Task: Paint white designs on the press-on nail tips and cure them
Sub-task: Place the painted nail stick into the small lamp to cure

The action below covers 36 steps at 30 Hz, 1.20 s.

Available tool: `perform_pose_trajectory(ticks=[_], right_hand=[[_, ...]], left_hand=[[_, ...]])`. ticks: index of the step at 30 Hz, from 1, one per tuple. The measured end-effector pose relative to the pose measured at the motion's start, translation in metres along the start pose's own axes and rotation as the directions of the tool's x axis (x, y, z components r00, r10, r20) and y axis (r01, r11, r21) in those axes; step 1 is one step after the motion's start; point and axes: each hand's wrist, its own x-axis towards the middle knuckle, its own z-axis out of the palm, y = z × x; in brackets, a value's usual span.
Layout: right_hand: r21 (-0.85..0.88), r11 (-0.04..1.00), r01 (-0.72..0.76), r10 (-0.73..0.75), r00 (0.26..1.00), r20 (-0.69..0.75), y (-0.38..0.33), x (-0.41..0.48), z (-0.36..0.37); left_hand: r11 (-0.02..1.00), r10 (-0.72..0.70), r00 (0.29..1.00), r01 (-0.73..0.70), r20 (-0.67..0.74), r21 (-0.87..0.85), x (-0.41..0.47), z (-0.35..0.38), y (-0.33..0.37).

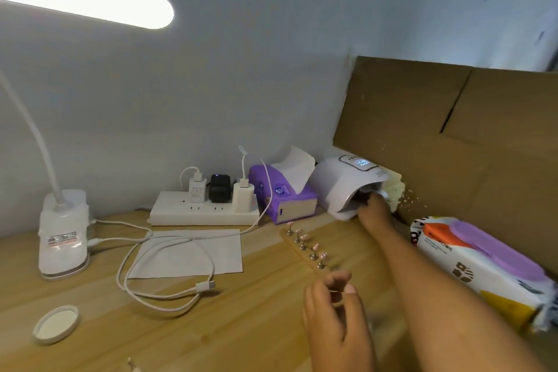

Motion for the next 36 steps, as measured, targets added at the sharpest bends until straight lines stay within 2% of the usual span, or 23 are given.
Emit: perform_pose_trajectory(ticks=[6, 9, 11, 13, 15, 17, 19, 22, 25, 29, 36], right_hand=[[-0.011, 1.000, -0.024, 0.025, 0.998, 0.060, 0.005, 0.006, -0.006], [-0.010, 0.999, 0.039, -0.039, 0.999, 0.006, 0.005, 0.002, -0.006], [-0.047, 0.996, 0.071, -0.070, 0.997, 0.021, 0.005, -0.007, -0.008], [-0.075, 0.997, 0.032, -0.029, 0.999, 0.039, 0.011, -0.019, -0.011], [-0.140, 0.990, -0.024, 0.025, 1.000, 0.003, 0.018, -0.030, -0.015], [-0.173, 0.985, 0.001, -0.013, 0.998, -0.065, 0.022, -0.037, -0.018], [-0.112, 0.991, 0.066, -0.077, 0.993, -0.092, 0.021, -0.040, -0.020], [-0.048, 0.995, 0.083, -0.083, 0.997, -0.006, 0.015, -0.040, -0.020], [-0.194, 0.977, 0.090, -0.074, 0.994, 0.086, 0.014, -0.037, -0.015], [-0.311, 0.949, 0.045, -0.026, 0.998, 0.064, 0.008, -0.034, -0.013], [-0.474, 0.879, 0.049, -0.001, 0.995, 0.101, 0.003, -0.042, -0.013]], left_hand=[[0.999, 0.051, 0.999, -0.051, -0.004, -0.016, 0.002, 0.005, -0.001], [0.998, 0.061, 0.998, -0.061, 0.016, -0.007, 0.002, 0.007, -0.001], [0.998, 0.062, 0.998, -0.062, 0.033, -0.001, 0.003, 0.007, -0.003], [0.999, 0.044, 0.998, -0.044, 0.044, -0.010, 0.003, 0.006, -0.005], [0.999, 0.016, 0.999, -0.014, 0.045, -0.048, 0.002, 0.005, -0.004], [0.997, -0.008, 0.999, 0.010, 0.033, -0.081, 0.001, 0.005, -0.003], [0.996, -0.023, 0.999, 0.025, 0.031, -0.087, -0.001, 0.004, -0.003], [0.998, -0.005, 0.999, 0.007, 0.035, -0.060, 0.000, 0.004, -0.003], [0.999, 0.026, 0.999, -0.025, 0.024, -0.035, 0.001, 0.007, -0.003], [0.998, 0.058, 0.996, -0.059, 0.061, 0.014, -0.001, 0.008, -0.004], [0.999, 0.045, 0.996, -0.043, 0.071, -0.028, 0.001, 0.007, -0.004]])
